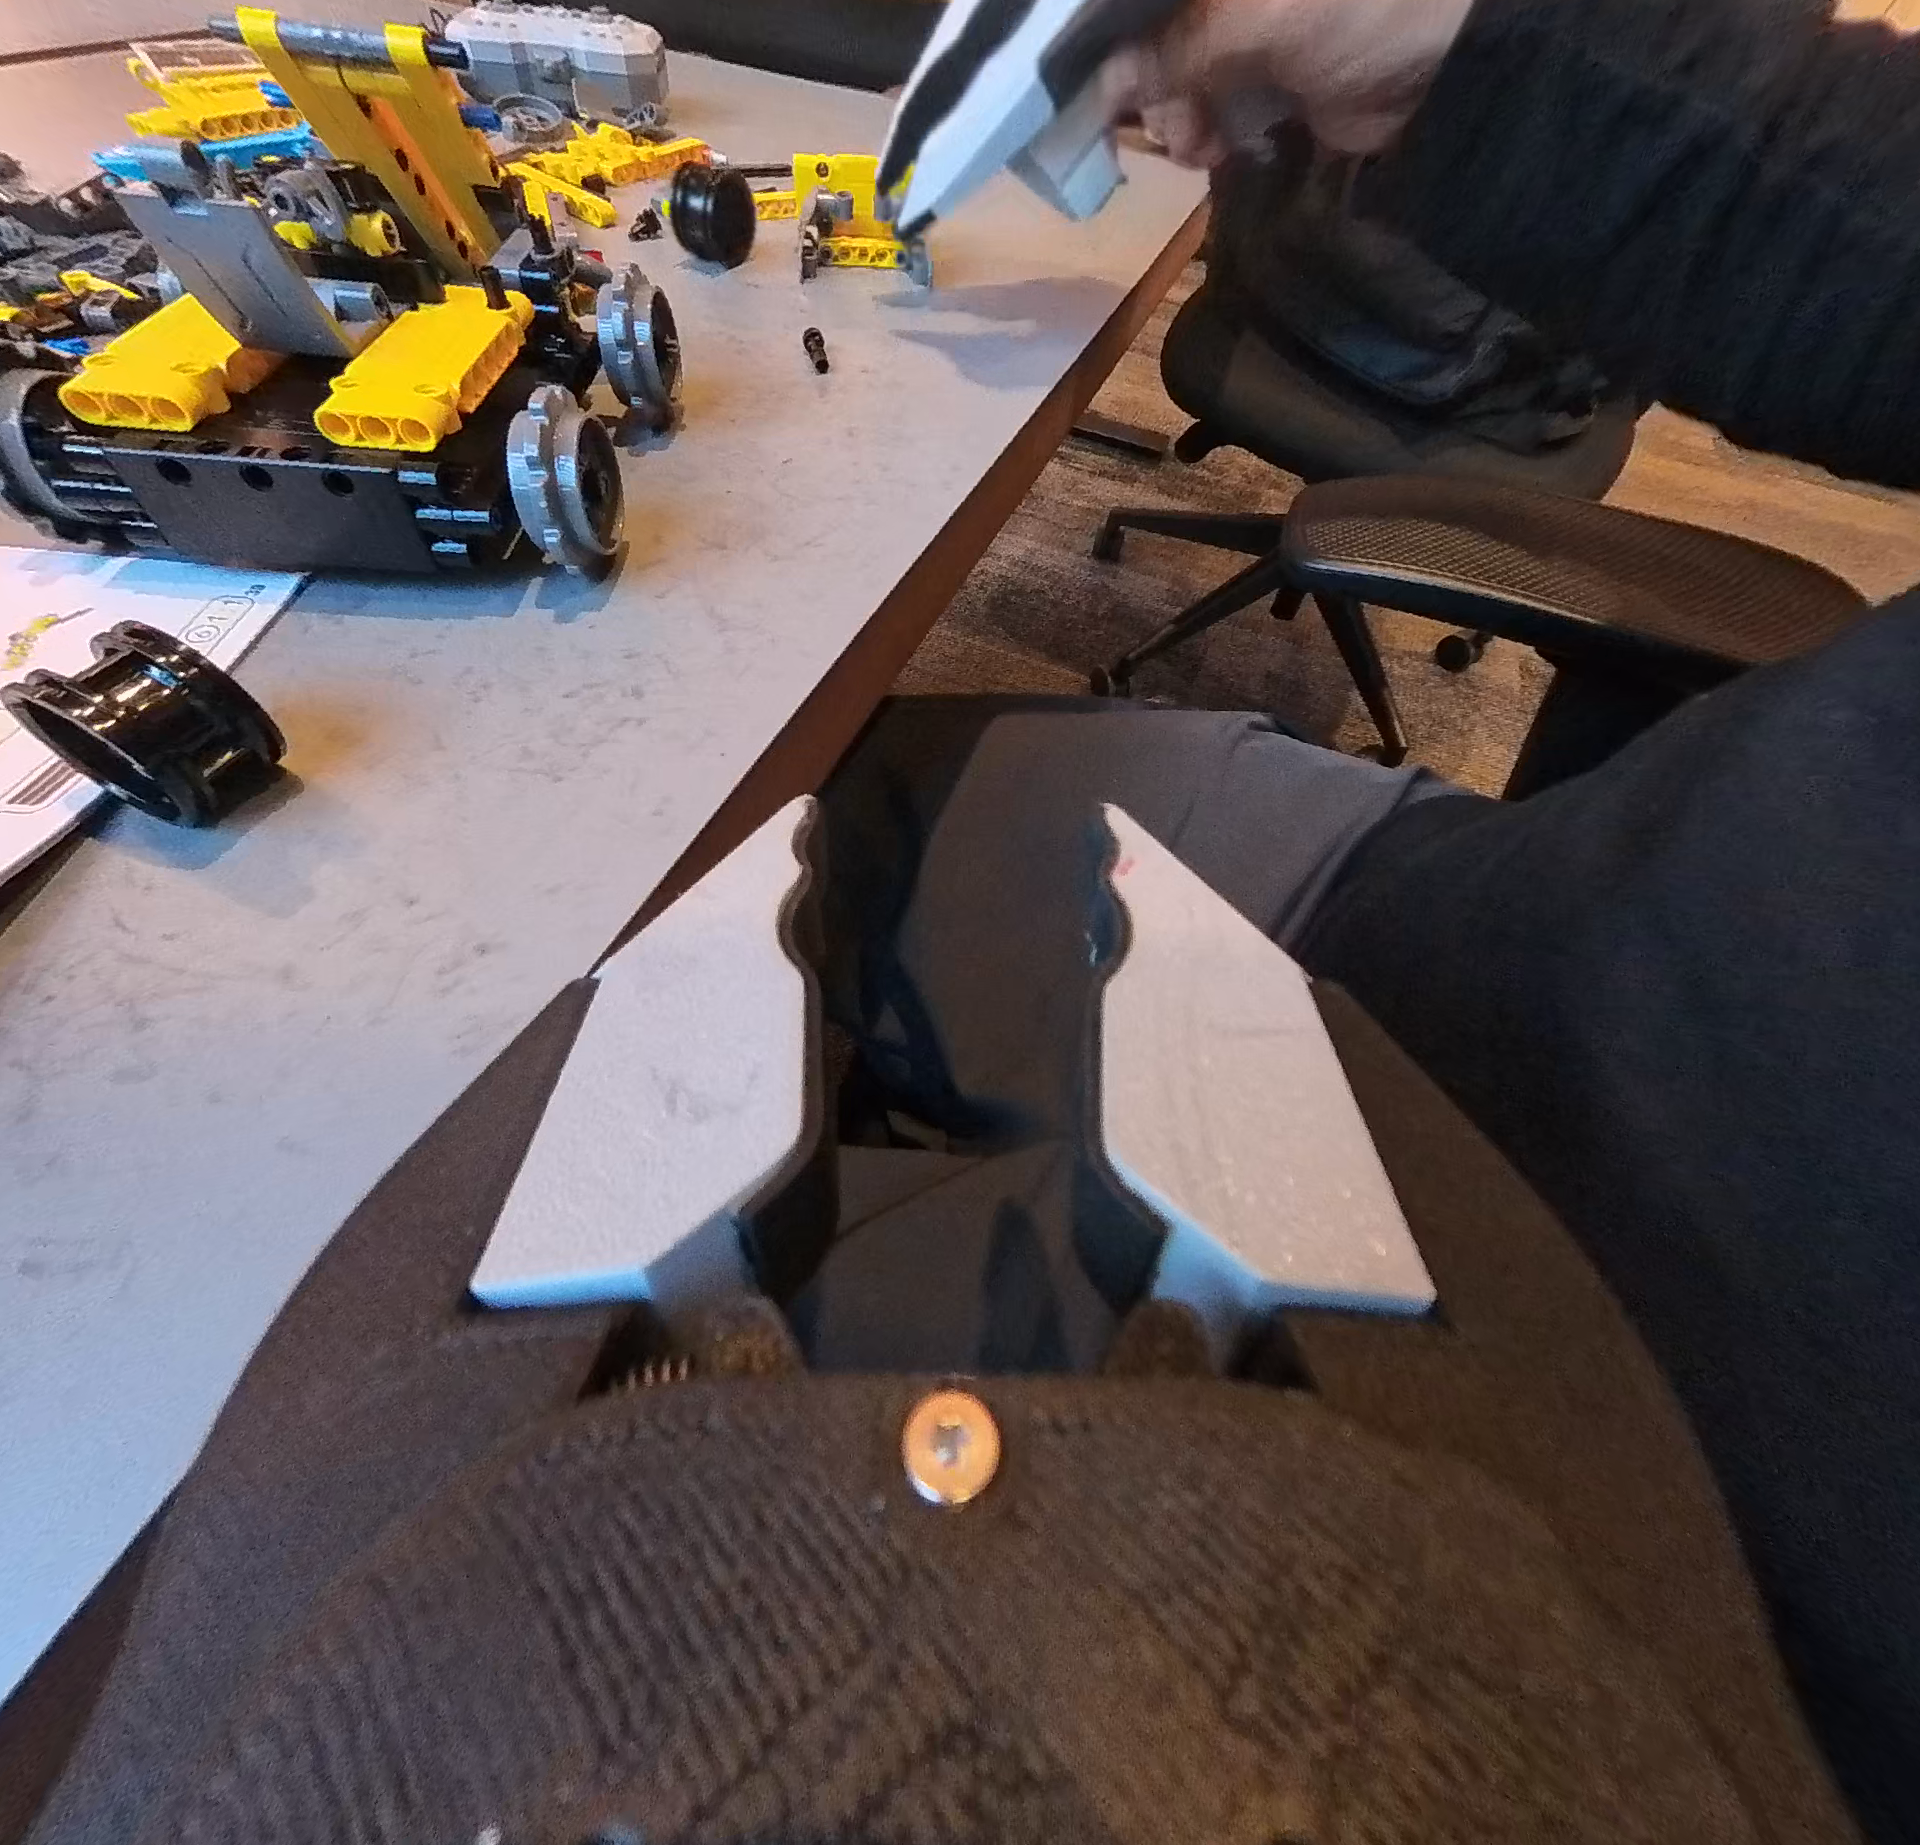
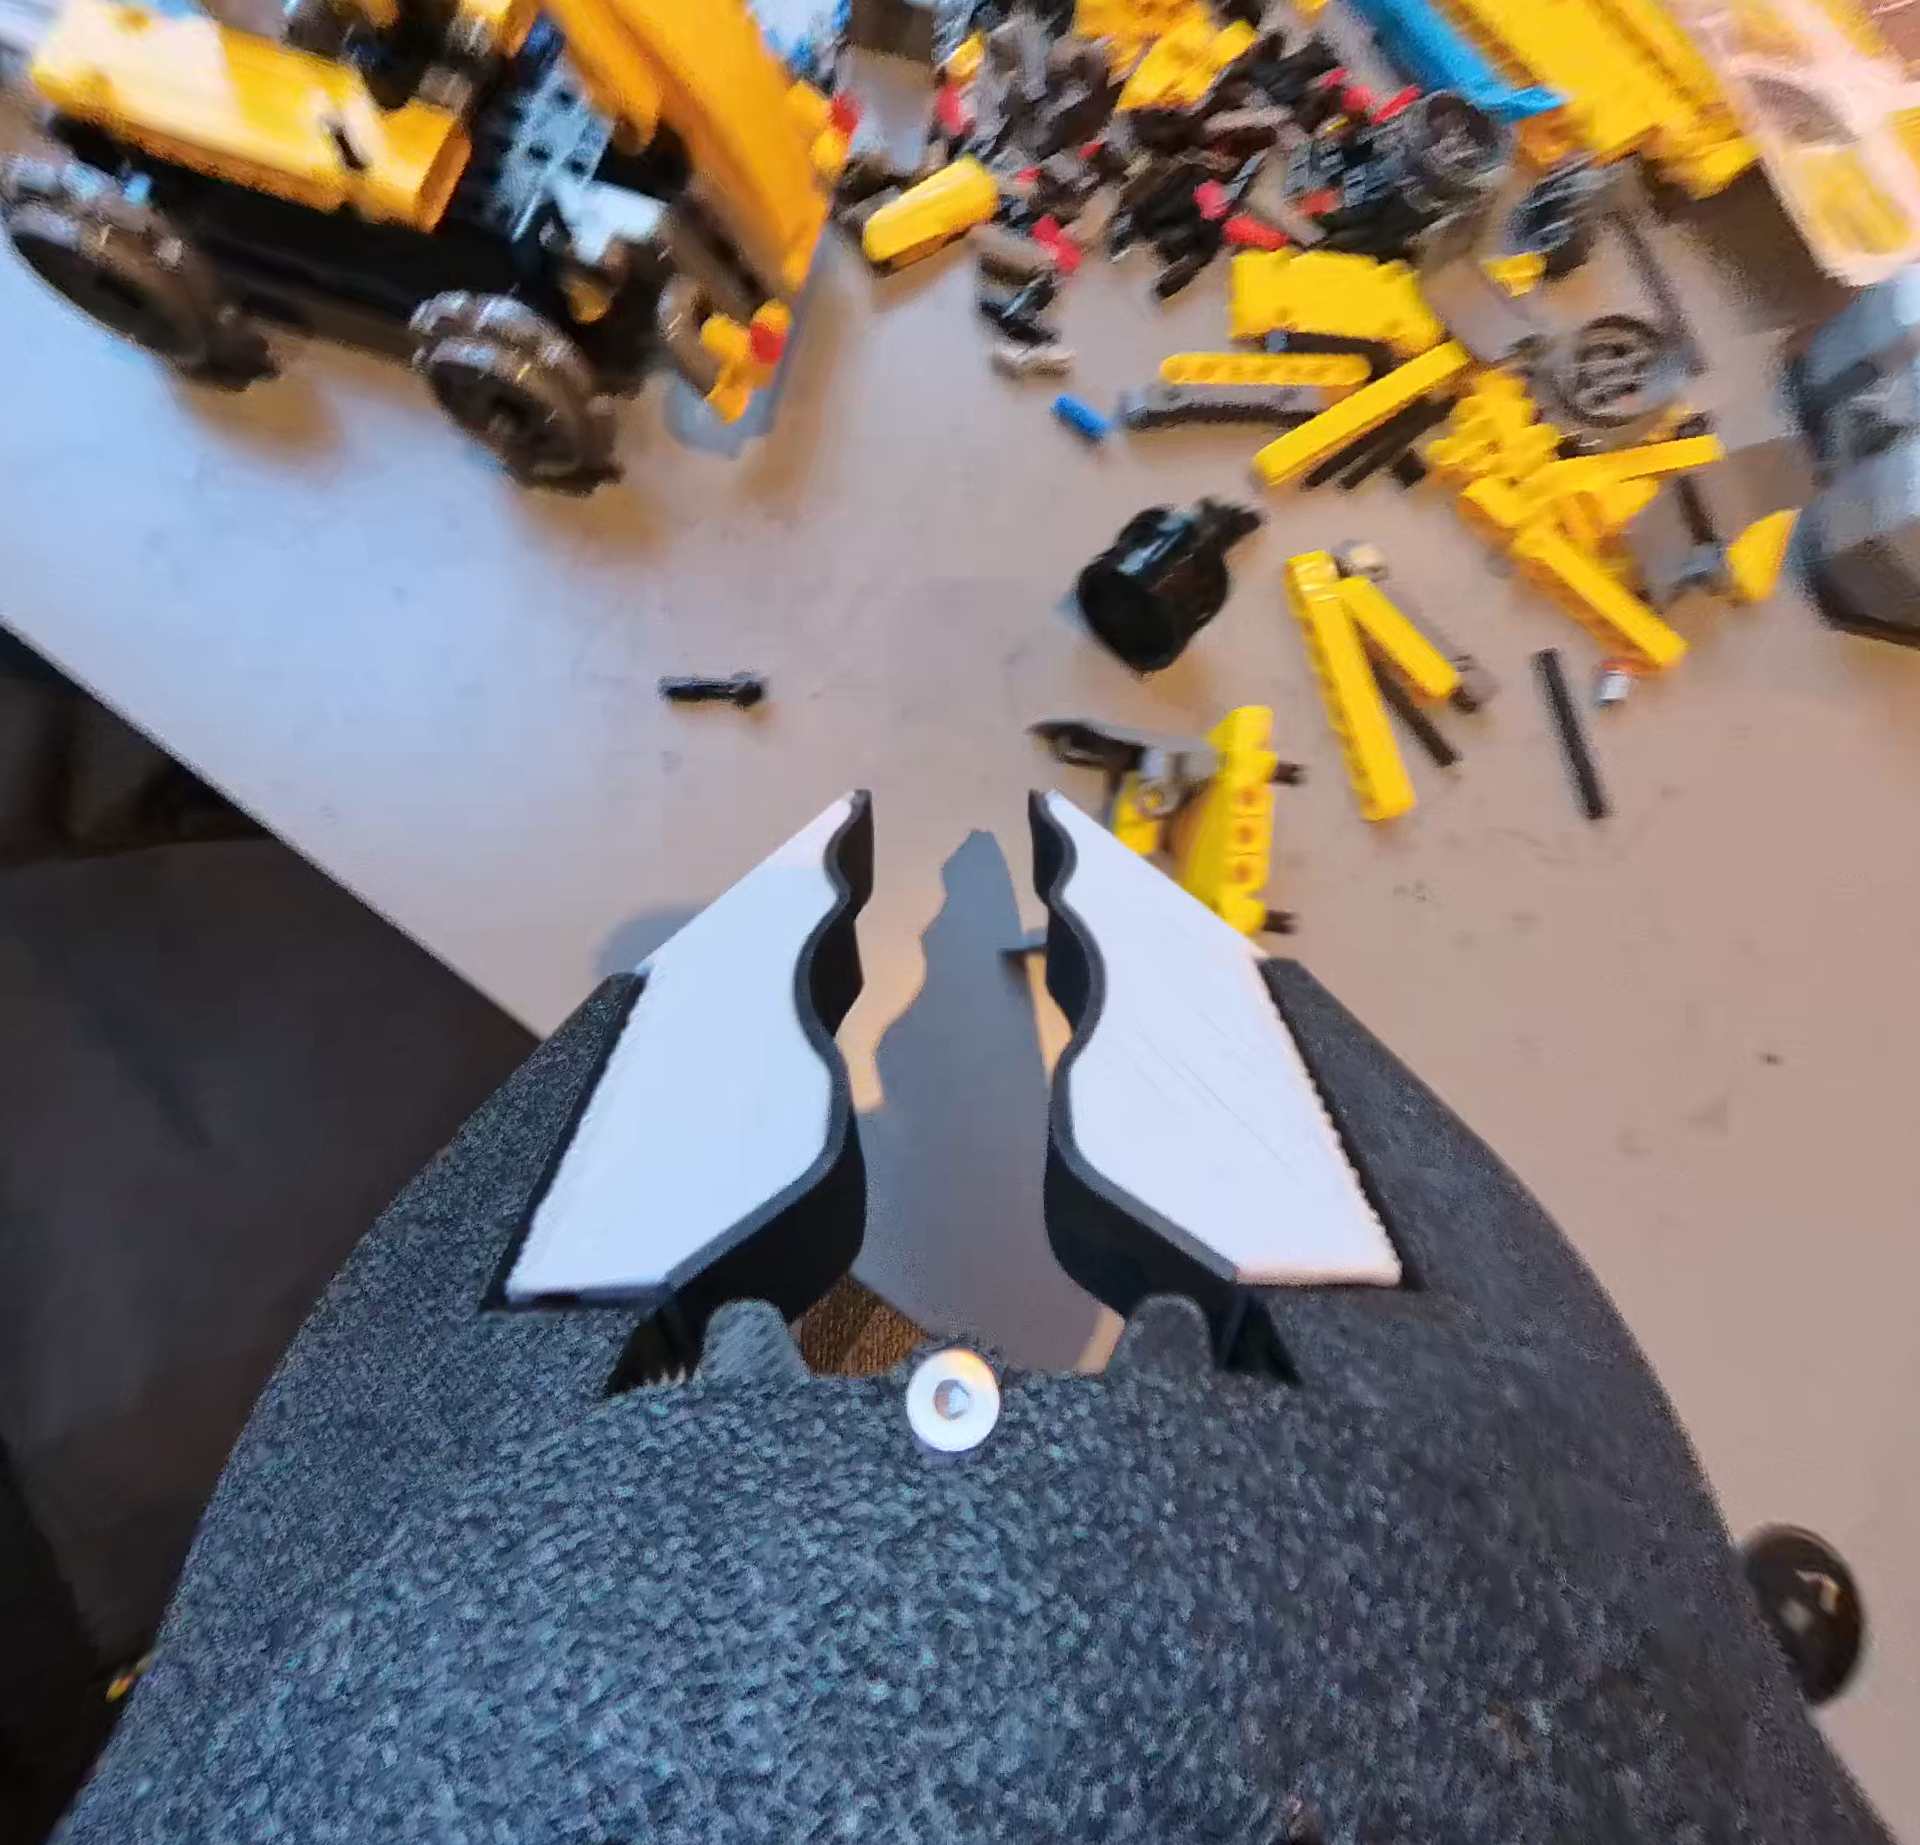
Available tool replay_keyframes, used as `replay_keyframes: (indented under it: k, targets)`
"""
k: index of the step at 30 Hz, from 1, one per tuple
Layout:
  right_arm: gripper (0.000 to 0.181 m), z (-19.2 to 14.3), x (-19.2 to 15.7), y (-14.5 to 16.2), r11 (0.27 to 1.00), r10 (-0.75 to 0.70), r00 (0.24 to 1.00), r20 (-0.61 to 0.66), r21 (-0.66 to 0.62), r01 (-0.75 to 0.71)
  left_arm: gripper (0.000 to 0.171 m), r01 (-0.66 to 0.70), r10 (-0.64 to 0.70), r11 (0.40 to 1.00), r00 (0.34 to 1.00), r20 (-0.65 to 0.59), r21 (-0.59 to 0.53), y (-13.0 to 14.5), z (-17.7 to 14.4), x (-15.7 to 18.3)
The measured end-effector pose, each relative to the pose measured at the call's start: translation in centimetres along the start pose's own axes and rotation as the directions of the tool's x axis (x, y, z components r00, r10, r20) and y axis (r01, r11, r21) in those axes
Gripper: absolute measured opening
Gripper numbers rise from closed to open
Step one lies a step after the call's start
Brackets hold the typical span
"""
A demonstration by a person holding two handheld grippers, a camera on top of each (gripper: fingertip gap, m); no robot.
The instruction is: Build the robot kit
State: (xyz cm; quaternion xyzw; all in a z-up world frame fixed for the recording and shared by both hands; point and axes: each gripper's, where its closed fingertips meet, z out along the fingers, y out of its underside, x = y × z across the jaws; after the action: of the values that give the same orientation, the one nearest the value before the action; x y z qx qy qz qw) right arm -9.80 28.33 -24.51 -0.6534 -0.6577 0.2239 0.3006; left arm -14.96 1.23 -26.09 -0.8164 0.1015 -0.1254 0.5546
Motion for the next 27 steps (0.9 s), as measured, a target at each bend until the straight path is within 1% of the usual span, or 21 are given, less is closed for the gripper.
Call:
replay_keyframes:
  k: [2, 4, 6, 8, 10, 12, 13, 15, 17, 18, 20, 22, 23, 24, 26, 27]
  targets:
    - [0.03, -0.8, 1.5, -1.4, 0.999, 0.021, 1.0, -0.02, 0.034, -0.02, 0.048, 0.003, -0.003, 1.0, 1.0, -0.003, 0.0, 0.0, 0.0, 0.0]
    - [0.032, -0.9, 2.8, -2.5, 1.0, -0.004, 0.999, -0.035, 0.024, 0.005, 0.048, 0.006, -0.006, 1.0, 1.0, -0.006, 0.0, 0.0, 0.1, 0.0]
    - [0.045, 0.0, 4.3, -2.6, 0.998, -0.039, 0.997, -0.06, -0.052, 0.036, 0.048, 0.005, -0.005, 1.0, 1.0, -0.008, -0.001, -0.1, 0.1, 0.1]
    - [0.044, 1.4, 5.4, -3.0, 0.993, -0.057, 0.997, -0.052, -0.107, 0.051, 0.048, 0.002, -0.002, 1.0, 1.0, -0.007, -0.002, -0.1, 0.0, 0.2]
    - [0.042, 2.8, 5.5, -3.3, 0.987, -0.057, 0.998, -0.006, -0.149, 0.056, 0.048, 0.0, 0.0, 1.0, 1.0, -0.003, -0.002, -0.1, -0.1, 0.2]
    - [0.042, 3.9, 5.4, -2.6, 0.972, -0.048, 0.998, 0.038, -0.229, 0.055, 0.048, 0.003, -0.003, 1.0, 1.0, 0.001, 0.004, -0.3, -0.5, 0.3]
    - [0.047, 4.3, 5.7, -2.4, 0.965, -0.048, 0.998, 0.038, -0.257, 0.056, 0.048, 0.005, -0.005, 1.0, 1.0, 0.003, 0.009, -0.3, -0.7, 0.3]
    - [0.028, 4.6, 6.5, -2.6, 0.956, -0.05, 0.999, 0.017, -0.29, 0.053, 0.048, -0.005, 0.005, 1.0, 1.0, 0.007, -0.004, -0.1, -1.5, 0.3]
    - [0.004, 4.6, 6.2, -2.9, 0.95, -0.047, 0.998, 0.042, -0.307, 0.058, 0.047, -0.028, 0.029, 0.999, 0.999, 0.031, -0.016, 0.4, -2.7, 0.2]
    - [0.0, 4.7, 6.0, -2.9, 0.947, -0.048, 0.997, 0.058, -0.316, 0.064, 0.045, -0.034, 0.035, 0.999, 0.999, 0.042, -0.017, 0.7, -3.4, 0.0]
    - [0.0, 5.0, 5.6, -2.9, 0.942, -0.04, 0.996, 0.078, -0.33, 0.064, 0.045, -0.019, 0.02, 1.0, 0.998, 0.054, -0.021, 1.3, -4.6, -0.3]
    - [0.017, 5.4, 5.6, -2.5, 0.926, -0.046, 0.997, 0.06, -0.372, 0.065, 0.044, 0.017, -0.016, 1.0, 0.998, 0.056, -0.017, 1.8, -5.5, -0.7]
    - [0.013, 5.6, 5.2, -2.4, 0.92, -0.06, 0.996, 0.065, -0.383, 0.081, 0.045, 0.034, -0.033, 0.999, 0.998, 0.051, -0.01, 1.8, -5.9, -0.9]
    - [0.011, 5.9, 4.2, -2.6, 0.922, -0.058, 0.993, 0.102, -0.377, 0.093, 0.044, 0.049, -0.049, 0.999, 0.998, 0.044, -0.001, 1.8, -6.1, -1.0]
    - [0.009, 5.9, 0.7, -3.7, 0.94, 0.003, 0.967, 0.256, -0.33, 0.085, 0.043, 0.075, -0.075, 0.997, 0.997, 0.027, 0.018, 1.7, -6.5, -1.2]
    - [0.01, 5.8, -0.5, -4.5, 0.95, 0.035, 0.954, 0.299, -0.305, 0.061, 0.043, 0.091, -0.092, 0.996, 0.996, 0.02, 0.022, 1.7, -6.7, -1.3]
